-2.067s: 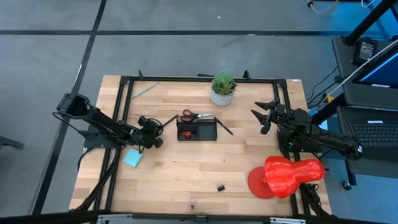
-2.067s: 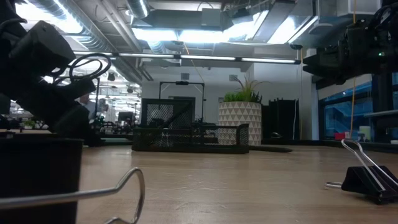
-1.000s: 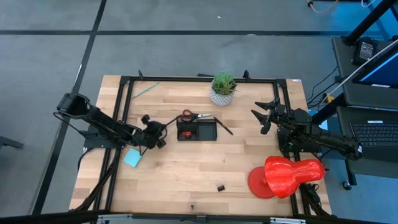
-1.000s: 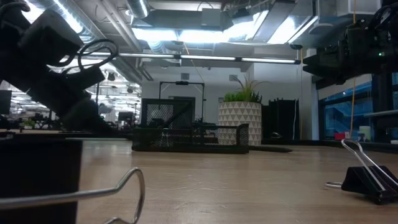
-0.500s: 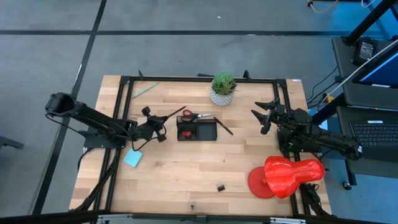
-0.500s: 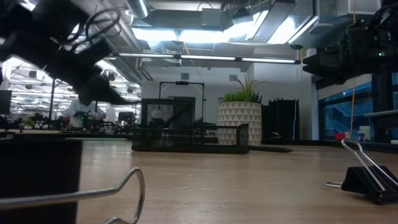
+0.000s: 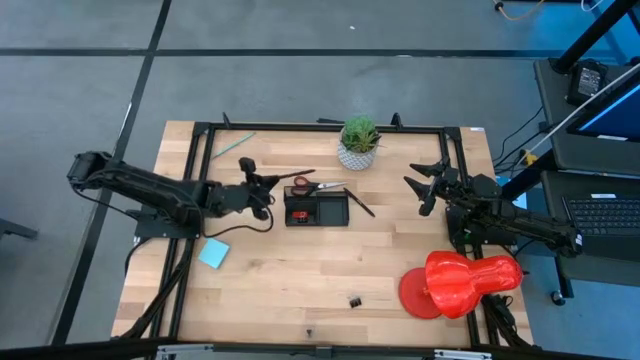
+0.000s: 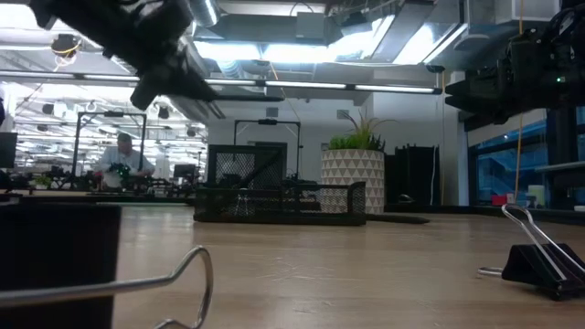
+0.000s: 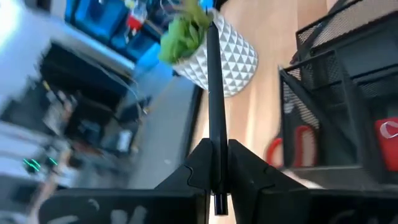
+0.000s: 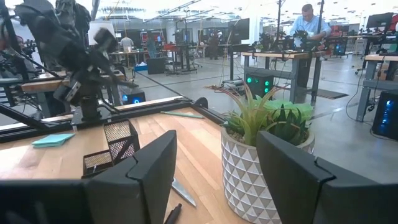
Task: Pick and place office supplies into organizer
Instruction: Put the left pen into the top left section of the desk organizer
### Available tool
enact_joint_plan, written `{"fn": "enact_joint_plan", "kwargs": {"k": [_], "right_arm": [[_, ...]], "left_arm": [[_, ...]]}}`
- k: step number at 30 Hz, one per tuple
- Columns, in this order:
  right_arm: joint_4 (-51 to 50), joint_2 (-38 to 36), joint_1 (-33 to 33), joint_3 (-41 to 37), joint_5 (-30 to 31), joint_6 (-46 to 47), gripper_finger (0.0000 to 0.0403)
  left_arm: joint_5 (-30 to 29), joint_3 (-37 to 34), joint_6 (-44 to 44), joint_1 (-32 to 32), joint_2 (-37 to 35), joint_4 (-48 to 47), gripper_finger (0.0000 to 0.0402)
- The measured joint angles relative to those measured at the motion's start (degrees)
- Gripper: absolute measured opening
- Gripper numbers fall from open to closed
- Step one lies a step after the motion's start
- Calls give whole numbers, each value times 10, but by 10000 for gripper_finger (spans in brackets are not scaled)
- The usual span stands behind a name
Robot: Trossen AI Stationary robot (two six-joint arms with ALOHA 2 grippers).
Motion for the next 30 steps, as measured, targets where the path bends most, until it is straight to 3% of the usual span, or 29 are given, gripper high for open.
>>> {"fn": "enact_joint_plan", "kwargs": {"k": [11, 30], "right_arm": [[0, 0, 0, 0, 0, 0, 224], [0, 0, 0, 0, 41, 24, 224]], "left_arm": [[4, 16, 358, 0, 0, 0, 27], [33, 16, 676, 0, 1, 5, 29]]}}
